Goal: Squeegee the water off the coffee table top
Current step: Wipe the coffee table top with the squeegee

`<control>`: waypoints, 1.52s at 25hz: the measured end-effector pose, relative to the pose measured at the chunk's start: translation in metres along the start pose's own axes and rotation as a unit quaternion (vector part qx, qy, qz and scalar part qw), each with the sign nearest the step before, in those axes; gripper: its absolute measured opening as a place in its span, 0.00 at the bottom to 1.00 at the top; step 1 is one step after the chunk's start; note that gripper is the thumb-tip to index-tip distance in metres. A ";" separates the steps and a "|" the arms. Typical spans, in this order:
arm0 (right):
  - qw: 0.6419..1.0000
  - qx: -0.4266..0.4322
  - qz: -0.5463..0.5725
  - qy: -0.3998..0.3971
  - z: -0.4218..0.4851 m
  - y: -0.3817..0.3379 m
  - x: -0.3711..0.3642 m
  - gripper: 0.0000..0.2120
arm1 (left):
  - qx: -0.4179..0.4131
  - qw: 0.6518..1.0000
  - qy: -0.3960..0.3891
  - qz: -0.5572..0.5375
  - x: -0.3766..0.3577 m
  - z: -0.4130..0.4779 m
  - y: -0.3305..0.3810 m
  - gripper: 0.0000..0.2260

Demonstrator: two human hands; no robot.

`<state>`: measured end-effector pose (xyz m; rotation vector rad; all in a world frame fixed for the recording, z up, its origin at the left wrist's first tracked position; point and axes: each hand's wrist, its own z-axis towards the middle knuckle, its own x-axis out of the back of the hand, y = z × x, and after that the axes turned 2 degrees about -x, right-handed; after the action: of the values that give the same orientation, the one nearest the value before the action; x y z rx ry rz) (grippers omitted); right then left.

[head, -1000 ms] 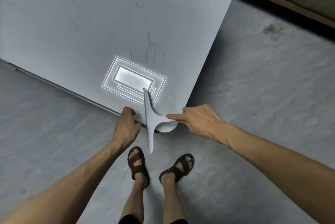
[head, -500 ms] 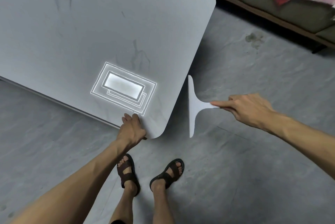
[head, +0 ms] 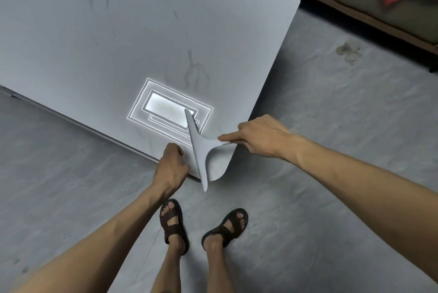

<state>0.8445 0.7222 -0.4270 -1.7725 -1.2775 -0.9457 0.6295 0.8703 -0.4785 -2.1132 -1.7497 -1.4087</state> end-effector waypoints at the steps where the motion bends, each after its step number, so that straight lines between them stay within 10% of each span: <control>1: 1.000 -0.024 0.004 0.006 -0.009 0.015 0.000 0.18 | -0.013 1.000 -0.019 0.013 -0.003 0.002 0.001 0.10; 10: 0.944 -0.322 0.059 0.052 -0.114 0.098 0.001 0.17 | -0.005 0.980 -0.139 0.142 -0.003 0.016 0.021 0.13; 19: 0.778 -0.444 0.435 0.093 0.025 0.012 0.036 0.28 | -0.009 0.973 -0.188 0.134 0.006 0.020 0.015 0.19; 27: 0.898 -0.348 0.268 0.003 -0.064 -0.086 -0.012 0.32 | 0.001 0.973 -0.213 0.086 0.019 0.020 0.017 0.18; 38: 0.909 -0.352 0.221 -0.029 -0.127 -0.082 0.051 0.15 | -0.091 0.967 -0.208 0.113 0.114 -0.031 0.053 0.07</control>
<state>0.7598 0.6504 -0.3133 -2.5122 -0.5159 -1.1664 0.6466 0.9196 -0.3605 -2.7703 -1.4647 -1.1671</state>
